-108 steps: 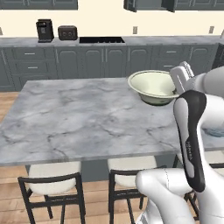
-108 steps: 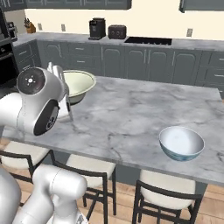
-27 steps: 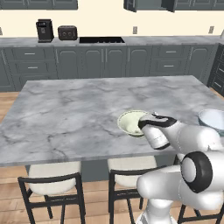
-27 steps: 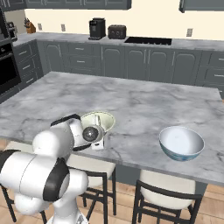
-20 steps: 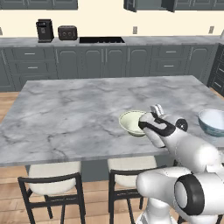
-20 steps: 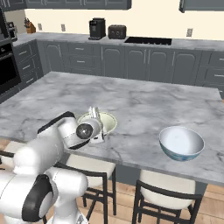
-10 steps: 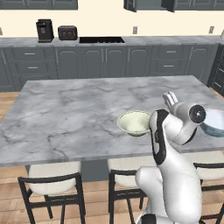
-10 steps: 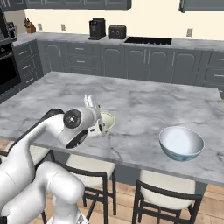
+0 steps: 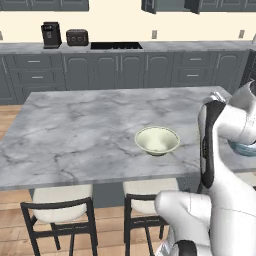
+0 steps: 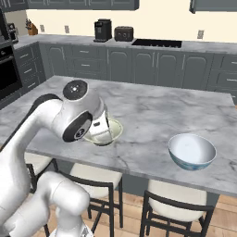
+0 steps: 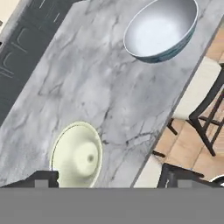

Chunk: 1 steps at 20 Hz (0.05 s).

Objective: Pick up the bowls from the cabinet and place each bowl in front of a stool on the dining counter.

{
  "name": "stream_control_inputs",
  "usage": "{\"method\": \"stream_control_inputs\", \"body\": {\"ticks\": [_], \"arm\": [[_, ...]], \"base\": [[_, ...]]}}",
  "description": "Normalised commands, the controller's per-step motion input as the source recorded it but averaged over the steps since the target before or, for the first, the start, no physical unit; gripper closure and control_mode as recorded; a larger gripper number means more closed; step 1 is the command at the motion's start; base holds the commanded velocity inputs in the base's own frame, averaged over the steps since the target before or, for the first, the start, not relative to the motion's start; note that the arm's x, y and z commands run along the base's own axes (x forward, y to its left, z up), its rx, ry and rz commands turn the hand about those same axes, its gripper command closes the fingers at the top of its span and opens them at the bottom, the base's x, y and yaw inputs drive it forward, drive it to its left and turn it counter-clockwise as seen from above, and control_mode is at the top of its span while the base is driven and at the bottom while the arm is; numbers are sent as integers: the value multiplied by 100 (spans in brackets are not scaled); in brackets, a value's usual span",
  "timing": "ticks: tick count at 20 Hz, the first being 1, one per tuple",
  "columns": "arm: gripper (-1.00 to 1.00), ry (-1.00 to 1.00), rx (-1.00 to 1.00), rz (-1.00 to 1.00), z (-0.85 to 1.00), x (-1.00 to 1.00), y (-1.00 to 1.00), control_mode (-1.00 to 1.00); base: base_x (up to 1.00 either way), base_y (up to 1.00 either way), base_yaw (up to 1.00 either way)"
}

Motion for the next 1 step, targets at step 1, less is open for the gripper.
{"method": "stream_control_inputs", "body": {"ticks": [1], "arm": [[-100,0,-4,39,-6,-100,0,-100]], "base": [[0,0,0]]}}
